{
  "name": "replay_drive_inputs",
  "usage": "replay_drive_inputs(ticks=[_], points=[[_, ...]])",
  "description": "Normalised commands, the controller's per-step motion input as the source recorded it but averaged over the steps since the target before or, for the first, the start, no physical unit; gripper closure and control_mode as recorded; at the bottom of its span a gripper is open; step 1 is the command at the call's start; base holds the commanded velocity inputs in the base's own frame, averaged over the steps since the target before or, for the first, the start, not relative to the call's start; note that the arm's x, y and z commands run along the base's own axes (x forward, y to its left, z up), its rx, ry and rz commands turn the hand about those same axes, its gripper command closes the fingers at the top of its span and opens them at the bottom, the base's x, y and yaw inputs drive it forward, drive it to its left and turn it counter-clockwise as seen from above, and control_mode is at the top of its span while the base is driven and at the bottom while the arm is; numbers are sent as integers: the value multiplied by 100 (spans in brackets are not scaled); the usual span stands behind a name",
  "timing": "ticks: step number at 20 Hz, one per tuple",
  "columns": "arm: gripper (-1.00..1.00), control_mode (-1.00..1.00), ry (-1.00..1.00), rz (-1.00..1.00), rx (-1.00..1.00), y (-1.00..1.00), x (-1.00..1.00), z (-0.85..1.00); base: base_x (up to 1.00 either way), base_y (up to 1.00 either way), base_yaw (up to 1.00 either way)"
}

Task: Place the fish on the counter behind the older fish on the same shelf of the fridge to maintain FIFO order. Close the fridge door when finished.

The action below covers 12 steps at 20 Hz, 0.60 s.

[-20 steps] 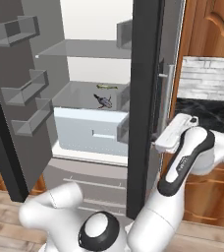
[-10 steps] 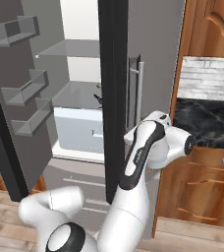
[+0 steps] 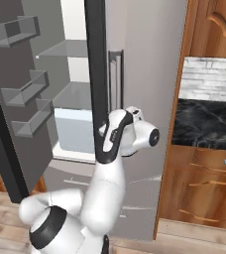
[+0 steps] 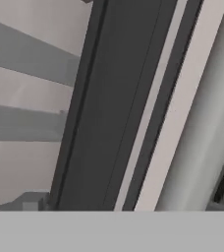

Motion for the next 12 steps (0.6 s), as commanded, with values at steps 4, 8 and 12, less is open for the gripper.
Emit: replay_drive_inputs(ticks=[4, 8, 12], points=[[-100, -100, 4, 49, 8, 0, 64, 0, 0, 0, 0], [-100, -100, 0, 46, 10, 0, 66, 0, 0, 0, 0], [-100, -100, -9, 24, 7, 0, 28, 0, 0, 0, 0]])
